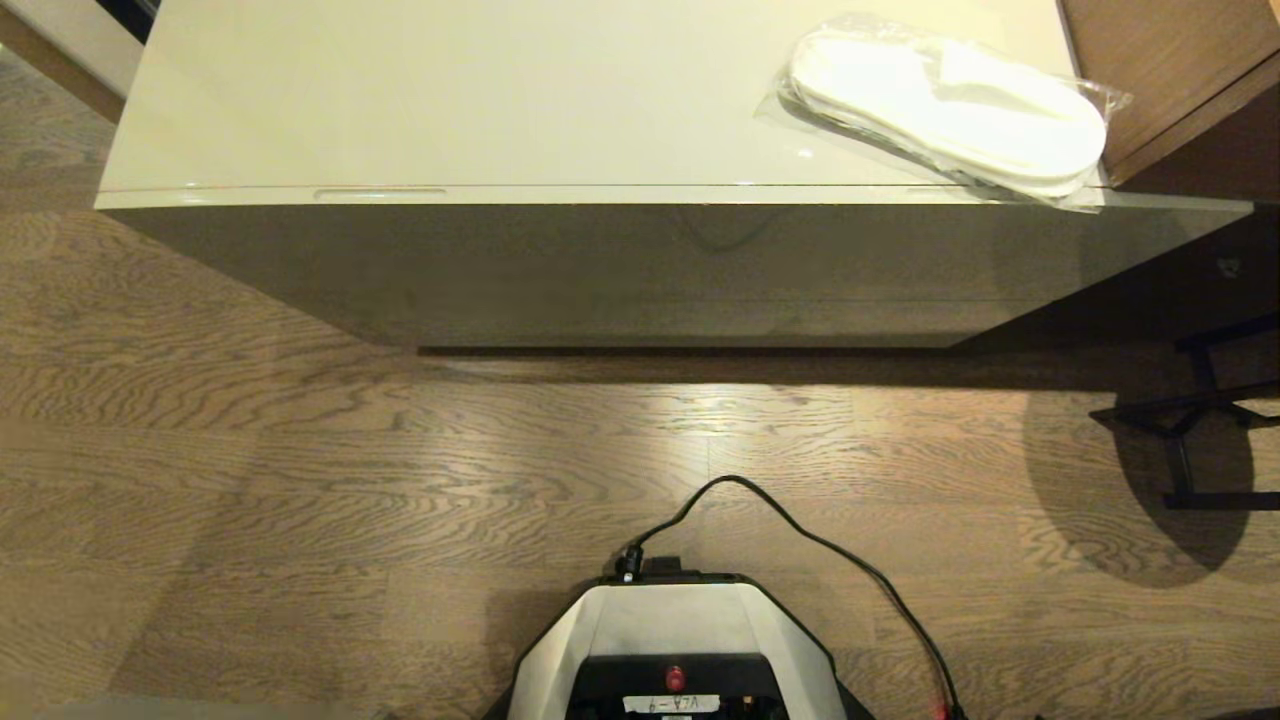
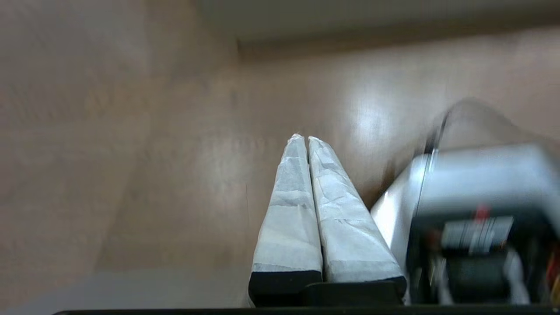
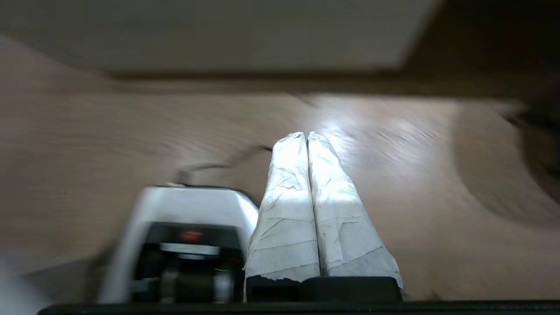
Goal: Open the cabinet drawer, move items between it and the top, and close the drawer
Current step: Open the drawer
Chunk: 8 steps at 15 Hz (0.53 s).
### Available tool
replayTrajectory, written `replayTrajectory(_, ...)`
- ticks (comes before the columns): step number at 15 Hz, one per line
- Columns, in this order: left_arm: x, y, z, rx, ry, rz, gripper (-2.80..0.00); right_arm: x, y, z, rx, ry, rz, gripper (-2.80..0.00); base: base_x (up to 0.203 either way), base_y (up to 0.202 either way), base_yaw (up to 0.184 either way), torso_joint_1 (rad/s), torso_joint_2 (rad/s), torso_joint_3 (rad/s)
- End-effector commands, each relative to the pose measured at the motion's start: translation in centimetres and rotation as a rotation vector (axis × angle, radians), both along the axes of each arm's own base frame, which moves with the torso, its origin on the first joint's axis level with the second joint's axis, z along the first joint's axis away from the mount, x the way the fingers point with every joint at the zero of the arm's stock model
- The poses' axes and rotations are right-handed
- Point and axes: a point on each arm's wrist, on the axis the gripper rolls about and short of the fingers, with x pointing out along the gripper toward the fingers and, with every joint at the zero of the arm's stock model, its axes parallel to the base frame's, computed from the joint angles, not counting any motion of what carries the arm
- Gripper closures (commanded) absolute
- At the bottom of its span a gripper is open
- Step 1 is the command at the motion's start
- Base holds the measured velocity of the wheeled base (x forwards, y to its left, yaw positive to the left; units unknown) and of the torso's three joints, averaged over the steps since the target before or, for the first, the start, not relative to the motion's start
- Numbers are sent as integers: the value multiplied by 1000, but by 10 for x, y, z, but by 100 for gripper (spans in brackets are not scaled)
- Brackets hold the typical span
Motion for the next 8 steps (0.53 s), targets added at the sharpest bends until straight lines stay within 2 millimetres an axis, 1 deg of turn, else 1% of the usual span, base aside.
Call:
replayTrajectory(1,-5,0,72,-65,-78,13,0,-26,2,40,11,-69,75,0,0,0,0,0,0,0)
replayTrajectory(2,-1,0,105,-105,-90,20,0,-24,2,63,50,-48,92,0,0,0,0,0,0,0)
replayTrajectory(3,5,1,137,-137,-98,27,0,-19,3,94,126,-26,107,0,0,0,0,0,0,0)
replayTrajectory(4,17,1,157,-158,-66,32,0,-8,3,124,193,9,117,0,0,0,0,0,0,0)
replayTrajectory(5,32,1,173,-177,-20,38,0,10,3,148,259,65,124,0,0,0,0,0,0,0)
replayTrajectory(6,49,1,185,-189,26,37,0,33,3,165,312,140,129,0,0,0,0,0,0,0)
replayTrajectory(8,81,1,190,-207,131,26,0,69,3,176,391,269,137,0,0,0,0,0,0,0)
